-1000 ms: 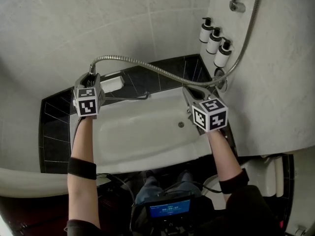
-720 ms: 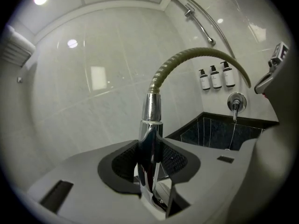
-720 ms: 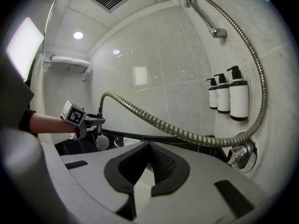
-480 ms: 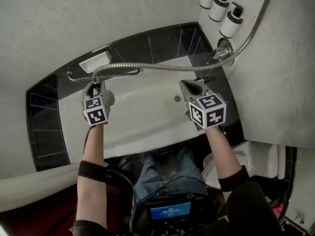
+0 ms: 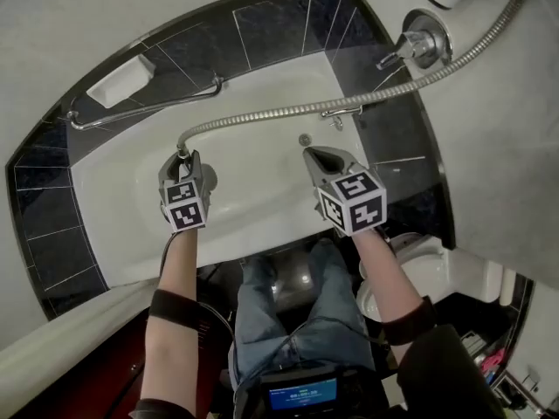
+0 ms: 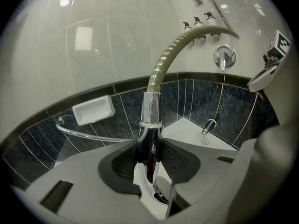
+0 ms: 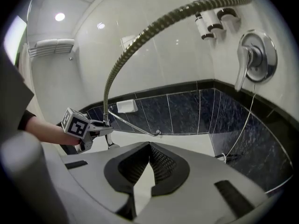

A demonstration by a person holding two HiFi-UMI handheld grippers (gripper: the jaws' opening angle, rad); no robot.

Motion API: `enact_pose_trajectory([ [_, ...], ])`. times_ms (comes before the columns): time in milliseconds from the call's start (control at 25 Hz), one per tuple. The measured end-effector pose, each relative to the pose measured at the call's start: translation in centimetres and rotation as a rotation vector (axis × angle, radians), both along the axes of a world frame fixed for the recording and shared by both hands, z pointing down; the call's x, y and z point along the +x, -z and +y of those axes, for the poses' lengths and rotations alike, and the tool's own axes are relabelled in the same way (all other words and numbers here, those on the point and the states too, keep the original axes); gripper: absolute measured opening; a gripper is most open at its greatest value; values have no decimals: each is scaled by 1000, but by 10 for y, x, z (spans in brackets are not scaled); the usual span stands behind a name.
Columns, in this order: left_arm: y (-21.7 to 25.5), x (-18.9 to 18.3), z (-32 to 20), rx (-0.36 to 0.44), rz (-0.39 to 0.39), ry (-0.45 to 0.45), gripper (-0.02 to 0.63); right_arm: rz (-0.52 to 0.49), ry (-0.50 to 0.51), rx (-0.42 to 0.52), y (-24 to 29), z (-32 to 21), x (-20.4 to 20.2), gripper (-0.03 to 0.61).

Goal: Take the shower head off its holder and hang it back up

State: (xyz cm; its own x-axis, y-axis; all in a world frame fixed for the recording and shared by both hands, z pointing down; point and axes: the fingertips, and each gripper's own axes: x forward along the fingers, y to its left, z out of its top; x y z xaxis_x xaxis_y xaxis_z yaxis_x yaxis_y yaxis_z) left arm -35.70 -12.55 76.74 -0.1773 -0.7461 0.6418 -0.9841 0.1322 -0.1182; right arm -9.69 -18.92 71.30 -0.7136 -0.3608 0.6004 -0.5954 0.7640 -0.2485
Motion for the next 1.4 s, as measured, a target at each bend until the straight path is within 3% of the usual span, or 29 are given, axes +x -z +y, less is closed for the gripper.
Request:
enact_pose_trajectory([
  [400, -174, 106, -61, -54, 82, -161, 129, 65, -63, -51, -142, -25, 40, 23],
  [720, -268, 211, -120, -33, 144, -303, 127, 109, -142, -68, -231, -48, 87, 23],
  [1080, -323, 314, -167, -10, 142, -490, 127, 134, -224, -74, -284, -66, 130, 23],
  [1400, -340, 365, -196, 0, 144, -580, 127, 133, -280, -75, -300, -79, 162, 23],
])
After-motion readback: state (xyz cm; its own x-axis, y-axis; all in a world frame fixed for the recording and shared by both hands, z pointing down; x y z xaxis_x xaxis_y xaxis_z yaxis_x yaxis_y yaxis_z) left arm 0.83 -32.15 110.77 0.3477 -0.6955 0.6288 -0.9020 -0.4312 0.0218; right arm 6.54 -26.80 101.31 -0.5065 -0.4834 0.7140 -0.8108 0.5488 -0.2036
